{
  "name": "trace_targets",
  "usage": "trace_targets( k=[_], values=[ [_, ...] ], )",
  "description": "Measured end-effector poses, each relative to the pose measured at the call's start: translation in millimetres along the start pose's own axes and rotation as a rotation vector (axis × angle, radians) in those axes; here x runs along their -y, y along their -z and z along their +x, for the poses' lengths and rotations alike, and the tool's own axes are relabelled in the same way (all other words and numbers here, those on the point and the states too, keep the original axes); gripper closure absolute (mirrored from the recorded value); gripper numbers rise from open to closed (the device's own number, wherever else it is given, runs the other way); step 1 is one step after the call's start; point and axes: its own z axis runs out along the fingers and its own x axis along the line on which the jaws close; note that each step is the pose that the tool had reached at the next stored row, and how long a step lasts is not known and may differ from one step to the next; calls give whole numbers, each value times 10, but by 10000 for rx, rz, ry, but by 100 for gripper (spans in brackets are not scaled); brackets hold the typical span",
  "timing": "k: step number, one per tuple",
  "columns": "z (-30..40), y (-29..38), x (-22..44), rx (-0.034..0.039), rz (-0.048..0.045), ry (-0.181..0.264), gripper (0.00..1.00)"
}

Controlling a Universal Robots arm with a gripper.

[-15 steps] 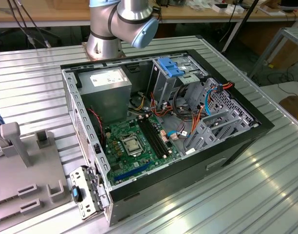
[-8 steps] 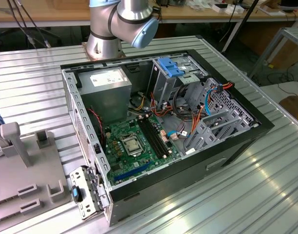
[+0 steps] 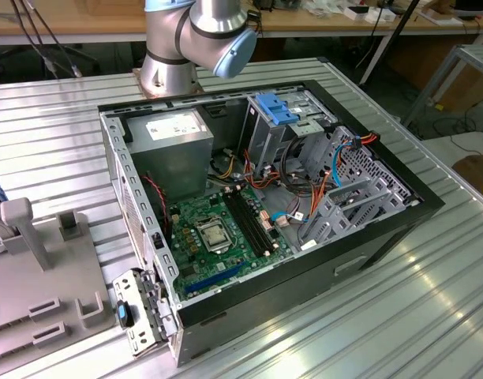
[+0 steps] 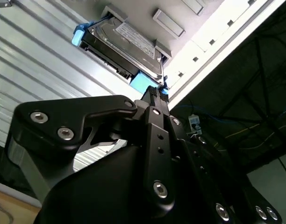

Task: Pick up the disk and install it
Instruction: 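Pick up the disk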

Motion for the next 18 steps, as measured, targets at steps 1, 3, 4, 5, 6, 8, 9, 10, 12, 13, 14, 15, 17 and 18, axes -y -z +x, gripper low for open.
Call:
trace_targets(
  k=[1,3,4,5,6,8,9,10,12,13,14,15,17,18],
  values=[
    [0,-1,0,-7,-5,178,89],
    [0,-1,0,-25,-14,555,89],
    [0,0,0,-40,-22,869,89],
    [0,-1,0,-48,-22,1049,89],
    [-1,-1,0,-59,-15,1235,89],
    [0,-1,1,-93,1,1828,89],
    [0,-1,0,-103,5,1995,89],
    [0,0,0,-114,9,2182,89],
    [0,-1,0,-136,23,2564,89],
    [0,-1,0,-147,31,2744,89],
    [0,-2,0,-158,35,2939,89],
    [0,-2,1,-168,37,3148,89],
    [0,-2,0,-188,37,3533,89],
    [0,-3,0,-200,39,3796,89]
  ],
)
